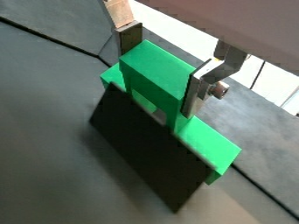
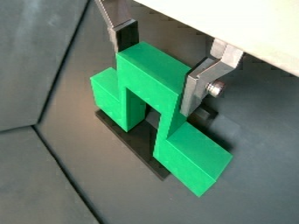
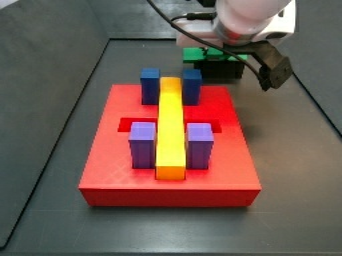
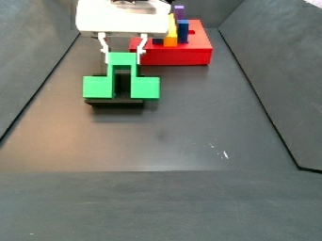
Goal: Pick up the green object. Move up. Place the green object on the fixture. Regrasp the green object. Move to above the board. Insert the green object.
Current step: Regrasp the green object, then move to above the board.
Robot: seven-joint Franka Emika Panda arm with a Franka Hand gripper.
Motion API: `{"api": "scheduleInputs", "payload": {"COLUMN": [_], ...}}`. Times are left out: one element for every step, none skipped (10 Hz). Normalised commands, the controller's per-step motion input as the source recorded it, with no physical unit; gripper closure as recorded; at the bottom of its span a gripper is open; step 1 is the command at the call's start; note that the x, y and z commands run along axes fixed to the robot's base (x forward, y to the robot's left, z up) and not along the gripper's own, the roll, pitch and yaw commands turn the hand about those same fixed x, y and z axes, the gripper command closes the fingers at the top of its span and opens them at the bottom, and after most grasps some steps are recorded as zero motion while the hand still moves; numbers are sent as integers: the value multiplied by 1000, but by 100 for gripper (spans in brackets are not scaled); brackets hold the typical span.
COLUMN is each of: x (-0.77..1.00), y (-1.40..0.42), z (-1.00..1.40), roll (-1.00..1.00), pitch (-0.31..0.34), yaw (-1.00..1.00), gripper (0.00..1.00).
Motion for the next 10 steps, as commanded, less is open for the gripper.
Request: {"api": "scheduleInputs", "payload": {"x": [0, 0, 0, 0, 0, 21, 0, 4, 15, 5], "y": [0, 0, 0, 0, 0, -38, -29, -14, -33, -40], "z": [0, 0, 0, 0, 1400, 1400, 1400, 1400, 1400, 1400], "roll": [0, 0, 0, 0, 0, -97, -143, -106, -70, -20], "pitch": [0, 0, 0, 0, 0, -48, -34, -31, -3, 24], "yaw": [0, 0, 0, 0, 0, -6, -11, -19, -28, -34], "gripper": [100, 100, 100, 100, 100, 100, 100, 100, 100, 100]}}
